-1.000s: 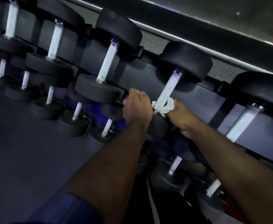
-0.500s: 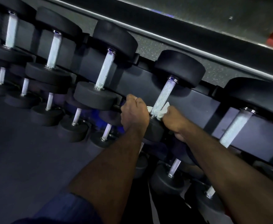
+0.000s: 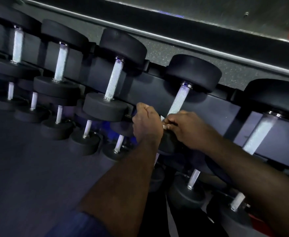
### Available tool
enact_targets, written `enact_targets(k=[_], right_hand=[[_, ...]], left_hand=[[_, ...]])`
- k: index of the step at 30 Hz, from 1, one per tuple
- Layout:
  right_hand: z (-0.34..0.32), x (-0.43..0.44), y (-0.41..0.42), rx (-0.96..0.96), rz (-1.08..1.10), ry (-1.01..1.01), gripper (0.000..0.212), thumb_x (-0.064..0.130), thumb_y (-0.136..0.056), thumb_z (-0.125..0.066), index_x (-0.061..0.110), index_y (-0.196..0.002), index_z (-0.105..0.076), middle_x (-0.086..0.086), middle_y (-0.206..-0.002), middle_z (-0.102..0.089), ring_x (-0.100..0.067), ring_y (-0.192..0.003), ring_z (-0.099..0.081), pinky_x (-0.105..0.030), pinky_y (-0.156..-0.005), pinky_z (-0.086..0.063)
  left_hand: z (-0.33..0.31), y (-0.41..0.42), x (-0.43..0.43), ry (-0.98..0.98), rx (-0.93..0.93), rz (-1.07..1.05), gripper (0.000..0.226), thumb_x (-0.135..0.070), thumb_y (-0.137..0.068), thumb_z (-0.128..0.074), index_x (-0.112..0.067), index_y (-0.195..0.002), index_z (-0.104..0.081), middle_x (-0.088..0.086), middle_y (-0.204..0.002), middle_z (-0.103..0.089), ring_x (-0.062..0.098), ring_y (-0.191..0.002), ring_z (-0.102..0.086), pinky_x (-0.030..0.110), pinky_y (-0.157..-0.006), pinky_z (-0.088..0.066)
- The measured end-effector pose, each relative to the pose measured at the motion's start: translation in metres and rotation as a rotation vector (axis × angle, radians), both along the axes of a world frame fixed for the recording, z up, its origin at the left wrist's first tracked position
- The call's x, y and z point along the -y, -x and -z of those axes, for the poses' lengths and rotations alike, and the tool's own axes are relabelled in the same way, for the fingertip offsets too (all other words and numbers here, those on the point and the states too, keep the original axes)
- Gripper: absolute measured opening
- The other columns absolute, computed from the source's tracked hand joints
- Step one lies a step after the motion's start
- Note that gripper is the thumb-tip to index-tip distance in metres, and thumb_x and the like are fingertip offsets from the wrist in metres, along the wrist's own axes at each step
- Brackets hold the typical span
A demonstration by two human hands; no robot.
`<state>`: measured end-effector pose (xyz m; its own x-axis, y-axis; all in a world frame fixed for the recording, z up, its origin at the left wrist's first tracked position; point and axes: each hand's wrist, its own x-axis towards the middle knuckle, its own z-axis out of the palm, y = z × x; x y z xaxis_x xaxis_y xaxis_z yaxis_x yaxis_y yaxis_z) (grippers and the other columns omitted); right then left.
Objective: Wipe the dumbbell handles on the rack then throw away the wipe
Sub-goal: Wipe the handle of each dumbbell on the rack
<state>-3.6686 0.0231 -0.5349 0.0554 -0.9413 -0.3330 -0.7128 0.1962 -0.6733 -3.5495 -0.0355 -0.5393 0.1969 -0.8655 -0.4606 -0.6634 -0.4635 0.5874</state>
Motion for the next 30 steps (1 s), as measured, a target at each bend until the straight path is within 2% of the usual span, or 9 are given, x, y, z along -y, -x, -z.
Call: enact_targets(k=[3, 6, 8, 10, 13, 17, 20, 27, 30], right_hand=[[-0.001, 0.025, -0.010, -0.194, -0.129, -0.041, 0.015, 0.014, -0.089, -0.056, 0.028, -0.084, -0.052, 0.003, -0.079, -0.046, -0.028, -0.089, -0.060, -0.034, -0.068, -0.043], [-0.017, 0.048, -0.019, -0.327, -0.217, -0.092, 0.016, 0.013, -0.092, -0.051, 0.024, -0.082, -0.045, -0.001, -0.083, -0.051, -0.029, -0.097, -0.061, -0.035, -0.074, -0.045], [-0.031, 0.047, -0.019, -0.404, -0.298, -0.064, 0.005, 0.015, -0.096, -0.048, 0.020, -0.097, -0.049, -0.004, -0.098, -0.061, -0.028, -0.098, -0.060, -0.035, -0.080, -0.044], [-0.041, 0.035, -0.014, -0.422, -0.375, -0.061, 0.022, 0.017, -0.095, -0.048, 0.013, -0.117, -0.044, -0.007, -0.105, -0.058, -0.025, -0.090, -0.052, -0.033, -0.078, -0.034], [-0.041, 0.031, -0.011, -0.482, -0.448, -0.070, 0.026, 0.017, -0.095, -0.050, 0.013, -0.120, -0.043, -0.005, -0.105, -0.054, -0.022, -0.088, -0.048, -0.034, -0.081, -0.035], [-0.036, 0.065, -0.019, -0.471, -0.536, -0.182, 0.012, 0.022, -0.100, -0.045, 0.018, -0.108, -0.054, -0.005, -0.119, -0.063, -0.026, -0.112, -0.057, -0.037, -0.086, -0.035], [-0.045, 0.071, -0.013, -0.456, -0.627, -0.250, 0.012, 0.021, -0.097, -0.052, 0.026, -0.088, -0.047, -0.003, -0.107, -0.065, -0.027, -0.107, -0.062, -0.033, -0.082, -0.035], [-0.031, 0.070, -0.013, -0.487, -0.658, -0.122, 0.018, 0.025, -0.101, -0.044, 0.020, -0.111, -0.058, -0.003, -0.118, -0.065, -0.027, -0.114, -0.057, -0.035, -0.085, -0.033], [-0.023, 0.085, -0.019, -0.409, -0.590, -0.234, 0.025, 0.030, -0.102, -0.043, 0.019, -0.114, -0.062, -0.006, -0.116, -0.066, -0.028, -0.098, -0.061, -0.037, -0.090, -0.050]], left_hand=[[0.001, 0.000, 0.002, 0.013, -0.015, -0.006, 0.025, -0.033, -0.107, -0.037, -0.019, -0.118, -0.055, 0.018, -0.122, -0.063, 0.040, -0.111, -0.054, 0.040, -0.084, -0.032], [0.001, 0.000, 0.001, 0.021, -0.024, -0.017, 0.031, -0.039, -0.109, -0.034, -0.019, -0.119, -0.056, 0.020, -0.124, -0.063, 0.041, -0.113, -0.055, 0.043, -0.089, -0.036], [0.005, -0.001, 0.002, 0.016, 0.006, 0.031, 0.038, -0.044, -0.112, -0.030, -0.020, -0.128, -0.055, 0.016, -0.129, -0.062, 0.039, -0.116, -0.055, 0.040, -0.086, -0.032], [0.010, -0.001, 0.003, 0.018, 0.033, 0.071, 0.042, -0.045, -0.113, -0.027, -0.022, -0.138, -0.051, 0.010, -0.136, -0.059, 0.038, -0.119, -0.056, 0.038, -0.083, -0.027], [0.010, 0.001, 0.005, 0.023, -0.011, 0.020, 0.045, -0.048, -0.112, -0.027, -0.018, -0.132, -0.055, 0.012, -0.133, -0.063, 0.039, -0.118, -0.057, 0.038, -0.084, -0.028], [0.005, -0.001, 0.002, 0.079, -0.094, -0.071, 0.052, -0.052, -0.111, -0.024, -0.016, -0.126, -0.059, 0.015, -0.125, -0.067, 0.038, -0.119, -0.057, 0.035, -0.086, -0.028], [0.004, 0.001, 0.000, 0.062, -0.086, -0.066, 0.053, -0.053, -0.111, -0.022, -0.018, -0.129, -0.057, 0.014, -0.129, -0.065, 0.037, -0.122, -0.054, 0.036, -0.089, -0.027], [0.006, 0.002, -0.001, 0.088, -0.104, -0.102, 0.054, -0.055, -0.110, -0.022, -0.021, -0.130, -0.059, 0.014, -0.130, -0.066, 0.038, -0.123, -0.056, 0.044, -0.098, -0.037], [0.005, 0.002, -0.001, 0.110, -0.099, -0.112, 0.054, -0.055, -0.110, -0.022, -0.020, -0.129, -0.058, 0.015, -0.132, -0.064, 0.038, -0.123, -0.057, 0.043, -0.098, -0.038]])
